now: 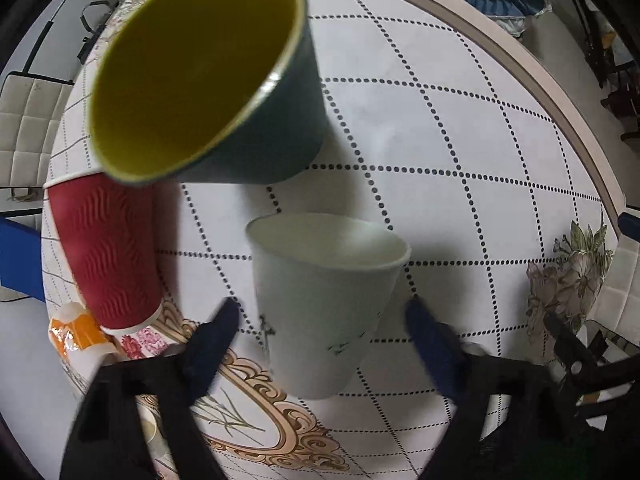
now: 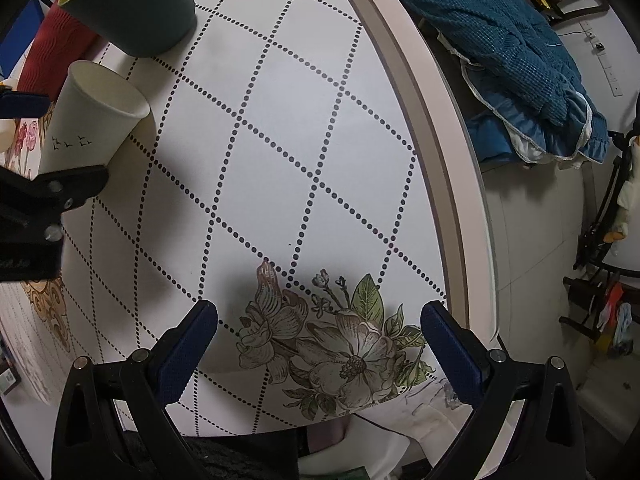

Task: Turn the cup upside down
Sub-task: 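Close the left gripper around the white paper cup's body, then lift the white paper cup with the left gripper and carry it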

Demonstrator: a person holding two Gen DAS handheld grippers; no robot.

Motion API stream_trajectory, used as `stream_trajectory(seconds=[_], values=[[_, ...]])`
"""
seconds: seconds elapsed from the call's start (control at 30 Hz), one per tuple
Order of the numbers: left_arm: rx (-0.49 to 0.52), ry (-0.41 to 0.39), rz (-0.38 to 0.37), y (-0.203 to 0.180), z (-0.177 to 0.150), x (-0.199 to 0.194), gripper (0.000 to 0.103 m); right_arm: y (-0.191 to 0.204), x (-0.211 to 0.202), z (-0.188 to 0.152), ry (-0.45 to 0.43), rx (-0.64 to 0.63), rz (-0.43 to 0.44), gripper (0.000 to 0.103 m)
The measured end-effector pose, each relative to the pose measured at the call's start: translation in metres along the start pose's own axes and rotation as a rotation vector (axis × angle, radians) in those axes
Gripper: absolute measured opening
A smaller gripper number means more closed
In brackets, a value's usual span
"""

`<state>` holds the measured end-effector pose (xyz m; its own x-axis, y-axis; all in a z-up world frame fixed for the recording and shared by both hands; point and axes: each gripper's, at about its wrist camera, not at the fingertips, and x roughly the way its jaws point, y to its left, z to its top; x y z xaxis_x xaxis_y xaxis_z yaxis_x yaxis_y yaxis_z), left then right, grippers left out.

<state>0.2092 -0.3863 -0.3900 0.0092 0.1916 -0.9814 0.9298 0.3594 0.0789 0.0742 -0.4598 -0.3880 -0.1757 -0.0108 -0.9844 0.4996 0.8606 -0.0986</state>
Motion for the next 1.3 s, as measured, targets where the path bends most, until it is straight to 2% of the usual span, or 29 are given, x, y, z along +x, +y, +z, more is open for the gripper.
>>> stream_trajectory(seconds=[0.03,0.33,0.47,0.63,0.9,1.3], values=[[0.0,0.006,0.0,0.0,0.001,0.003,0.062,0.001,0.001,0.0,0.001,0.002,0.001,0.103],[-0.041,-0.035,0.026,-0.004,-0.003,0.007,0.06,0.009,0.003,-0.002,0.009,0.006,-0.007,0.103],[-0.117,-0.034,0.007,0.005,-0.015,0.006,0.06,0.012,0.0,-0.004,0.005,0.006,-0.01,0.103],[-0.236,0.001,-0.034,0.024,-0.047,0.006,0.06,0.018,-0.009,-0.007,0.0,-0.005,0.0,0.103],[-0.466,0.06,-0.125,0.061,-0.129,0.015,0.06,0.052,-0.028,-0.014,-0.029,-0.073,0.021,0.103],[-0.772,0.069,-0.209,0.103,-0.282,0.027,0.06,0.156,-0.058,-0.06,-0.099,-0.205,0.079,0.103]])
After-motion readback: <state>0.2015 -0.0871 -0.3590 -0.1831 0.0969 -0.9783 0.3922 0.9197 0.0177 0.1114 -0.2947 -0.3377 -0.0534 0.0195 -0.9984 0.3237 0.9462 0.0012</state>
